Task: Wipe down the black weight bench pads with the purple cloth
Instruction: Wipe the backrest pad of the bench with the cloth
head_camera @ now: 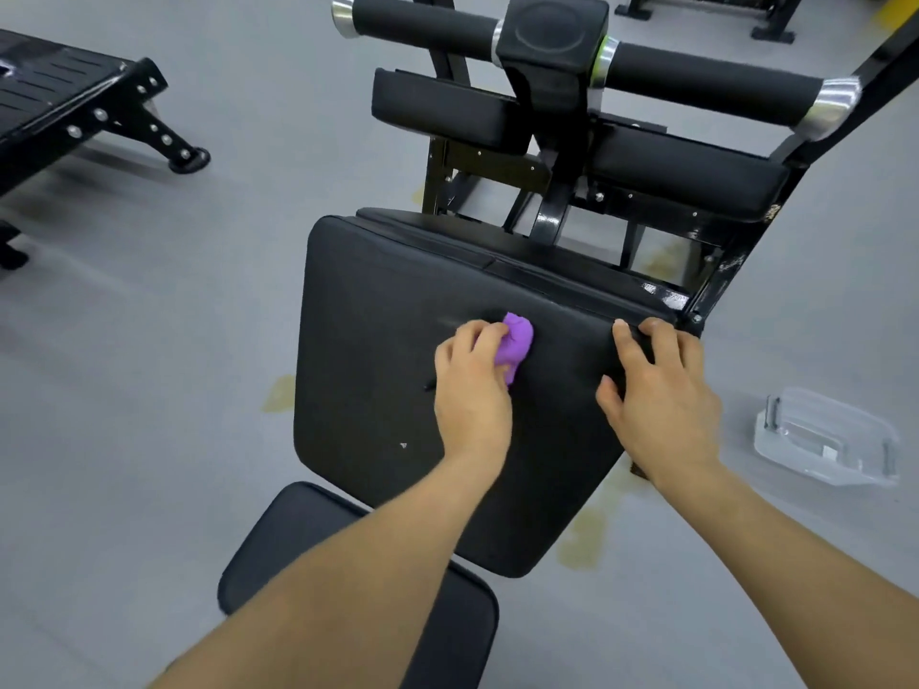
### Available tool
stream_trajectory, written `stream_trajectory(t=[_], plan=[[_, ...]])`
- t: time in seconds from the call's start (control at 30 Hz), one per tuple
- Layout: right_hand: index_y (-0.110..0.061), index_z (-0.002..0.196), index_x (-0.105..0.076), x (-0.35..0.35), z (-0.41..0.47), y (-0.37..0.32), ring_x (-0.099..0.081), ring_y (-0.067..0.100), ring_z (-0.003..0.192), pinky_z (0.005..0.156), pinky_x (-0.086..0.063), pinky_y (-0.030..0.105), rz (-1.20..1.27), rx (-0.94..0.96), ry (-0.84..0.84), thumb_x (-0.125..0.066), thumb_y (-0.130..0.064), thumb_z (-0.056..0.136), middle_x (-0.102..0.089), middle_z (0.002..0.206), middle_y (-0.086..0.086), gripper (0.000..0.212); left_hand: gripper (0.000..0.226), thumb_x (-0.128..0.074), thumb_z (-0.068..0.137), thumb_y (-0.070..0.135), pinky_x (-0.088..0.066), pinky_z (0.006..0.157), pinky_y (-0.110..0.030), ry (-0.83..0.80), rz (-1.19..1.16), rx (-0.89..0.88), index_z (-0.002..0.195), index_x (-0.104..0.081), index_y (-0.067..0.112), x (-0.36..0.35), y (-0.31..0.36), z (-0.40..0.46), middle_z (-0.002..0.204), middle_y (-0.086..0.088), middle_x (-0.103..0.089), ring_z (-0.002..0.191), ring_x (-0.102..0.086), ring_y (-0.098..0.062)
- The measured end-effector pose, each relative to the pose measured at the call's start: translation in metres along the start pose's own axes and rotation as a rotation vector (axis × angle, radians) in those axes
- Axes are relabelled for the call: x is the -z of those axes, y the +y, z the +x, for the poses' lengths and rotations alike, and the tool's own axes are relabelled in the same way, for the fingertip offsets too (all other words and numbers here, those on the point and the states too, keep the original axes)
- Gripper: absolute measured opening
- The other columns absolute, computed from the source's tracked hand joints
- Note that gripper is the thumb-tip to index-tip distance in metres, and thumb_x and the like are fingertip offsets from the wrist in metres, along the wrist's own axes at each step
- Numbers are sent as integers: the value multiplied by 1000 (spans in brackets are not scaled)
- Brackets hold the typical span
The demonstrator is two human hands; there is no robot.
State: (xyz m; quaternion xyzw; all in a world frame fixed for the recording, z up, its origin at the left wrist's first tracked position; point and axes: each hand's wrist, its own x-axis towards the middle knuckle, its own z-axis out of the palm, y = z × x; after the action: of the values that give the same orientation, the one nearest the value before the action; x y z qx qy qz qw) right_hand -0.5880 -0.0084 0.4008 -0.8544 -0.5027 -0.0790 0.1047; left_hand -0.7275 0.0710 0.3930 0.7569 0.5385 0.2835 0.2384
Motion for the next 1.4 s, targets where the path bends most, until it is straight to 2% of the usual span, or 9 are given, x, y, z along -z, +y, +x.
stream_trajectory(t=[0.17,0.27,0.5,0.6,0.77,0.9,1.2,1.33,1.4], plan=[[-9,130,-53,-6,-1,-3,-38,32,115,55,-53,39,34,-32,49,-67,-18,79,-50,126,14,54,40,-53,89,10,-39,75,-30,164,67,270,125,-51,27,29,-27,61,134,5,-44,120,-40,-21],[-9,128,-54,-9,-3,-4,-33,29,113,54,-52,38,56,-38,65,-66,-17,78,-50,125,14,52,41,-53,90,11,-34,73,-24,159,54,300,128,-49,26,27,-18,58,135,5,-43,119,-39,-20],[-10,131,-52,-4,-2,-6,-28,26,116,61,-52,39,95,-69,17,-67,-16,79,-48,129,13,55,43,-57,86,11,-46,73,-31,-134,75,-143,123,-53,32,-9,18,-10,131,14,-44,120,-38,-14],[-11,133,-50,-3,-2,-5,-26,25,117,62,-53,40,102,-71,0,-66,-18,80,-46,131,11,55,42,-57,85,12,-45,78,-34,-148,93,-227,123,-56,31,1,4,7,129,11,-48,117,-42,-17],[-10,132,-52,-4,-5,-3,-26,25,115,58,-53,37,133,-44,34,-65,-18,81,-48,129,13,53,39,-57,89,22,-36,74,-28,83,111,106,127,-51,34,24,-19,54,131,9,-45,116,-43,-18],[-15,141,-40,2,-6,9,-25,22,127,81,-51,36,192,-26,-48,-59,-21,89,-36,140,5,56,40,-55,92,22,-32,72,-24,126,67,244,130,-47,30,9,5,45,134,8,-43,112,-43,-16],[-11,141,-38,6,-22,18,-36,25,124,93,-42,35,421,-206,-24,-63,-5,85,-35,139,3,62,41,-58,86,17,-38,63,-28,-131,129,-253,122,-52,35,-23,44,-22,130,17,-45,111,-41,-12],[-12,141,-38,5,-24,17,-35,24,124,95,-41,34,471,-219,-3,-61,-5,86,-34,140,2,60,36,-56,88,17,-39,70,-31,71,85,143,120,-53,35,16,-8,26,129,14,-46,113,-43,-16],[-13,141,-38,4,-25,18,-34,22,124,96,-41,32,492,-217,9,-61,-5,87,-34,139,0,59,34,-58,89,18,-35,69,-31,114,78,243,119,-54,33,18,-12,32,128,11,-47,110,-45,-17]])
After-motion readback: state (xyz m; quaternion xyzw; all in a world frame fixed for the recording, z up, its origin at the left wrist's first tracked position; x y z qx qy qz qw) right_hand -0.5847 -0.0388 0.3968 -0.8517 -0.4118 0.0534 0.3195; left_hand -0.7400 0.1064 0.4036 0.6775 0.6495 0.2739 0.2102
